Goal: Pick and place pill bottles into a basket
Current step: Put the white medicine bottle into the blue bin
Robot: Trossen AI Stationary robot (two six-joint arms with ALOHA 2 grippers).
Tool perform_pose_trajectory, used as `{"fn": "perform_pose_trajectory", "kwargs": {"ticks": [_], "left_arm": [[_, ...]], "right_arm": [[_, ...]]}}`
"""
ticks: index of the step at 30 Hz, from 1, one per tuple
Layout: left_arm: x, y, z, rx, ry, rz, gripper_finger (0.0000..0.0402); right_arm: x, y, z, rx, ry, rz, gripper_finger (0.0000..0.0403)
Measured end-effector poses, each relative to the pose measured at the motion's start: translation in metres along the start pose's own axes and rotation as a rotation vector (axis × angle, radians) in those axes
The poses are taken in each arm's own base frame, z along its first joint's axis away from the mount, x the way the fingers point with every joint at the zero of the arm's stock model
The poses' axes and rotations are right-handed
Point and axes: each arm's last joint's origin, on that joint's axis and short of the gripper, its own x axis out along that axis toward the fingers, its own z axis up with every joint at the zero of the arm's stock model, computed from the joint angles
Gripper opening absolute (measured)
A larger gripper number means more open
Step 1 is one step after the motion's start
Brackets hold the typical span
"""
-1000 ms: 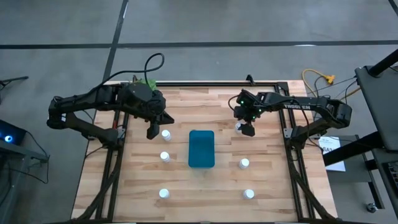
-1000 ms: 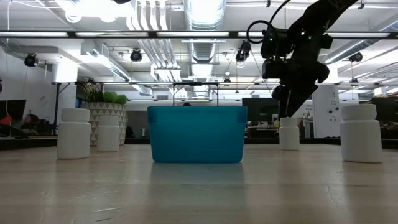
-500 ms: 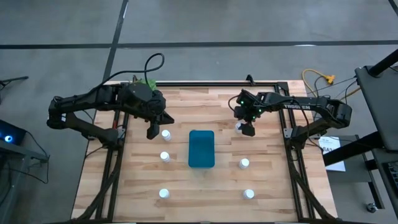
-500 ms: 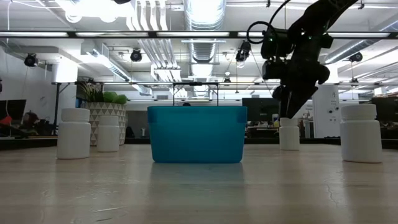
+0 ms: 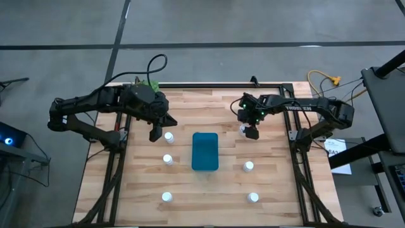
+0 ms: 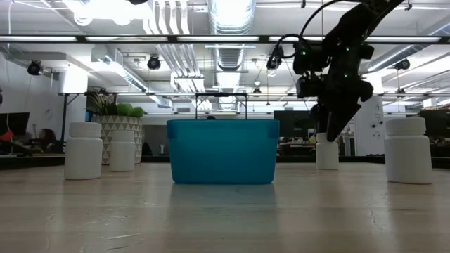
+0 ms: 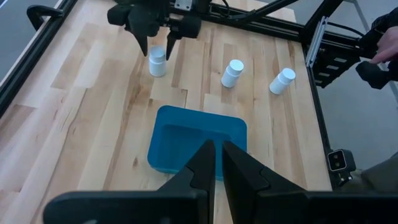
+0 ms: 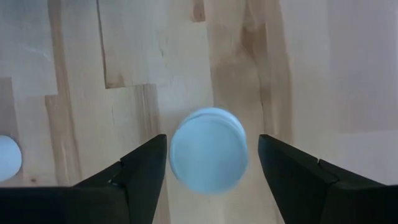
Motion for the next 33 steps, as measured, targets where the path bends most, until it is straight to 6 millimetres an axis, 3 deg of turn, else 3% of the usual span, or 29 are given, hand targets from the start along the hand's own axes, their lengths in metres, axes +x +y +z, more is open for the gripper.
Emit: {"fn": "perform_pose_trajectory", "kwargs": {"ticks": [9,24,33], "left_arm": [[0.0,0.0,0.0,0.0,0.0,0.0,0.0011],[0.002,0.0,-0.001,-0.001,0.008,0.001,0.0011],[0.003,0.001,-0.002,-0.001,0.013,0.002,0.0011]], "right_arm": [[0.011,-0.002,0.0,0.013,0.038,0.015,0.0224],[0.011,-0.002,0.001,0.024,0.023,0.047,0.0177],[-0.008,-0.002,0.021,0.044,-0.035,0.062,0.0174]]}}
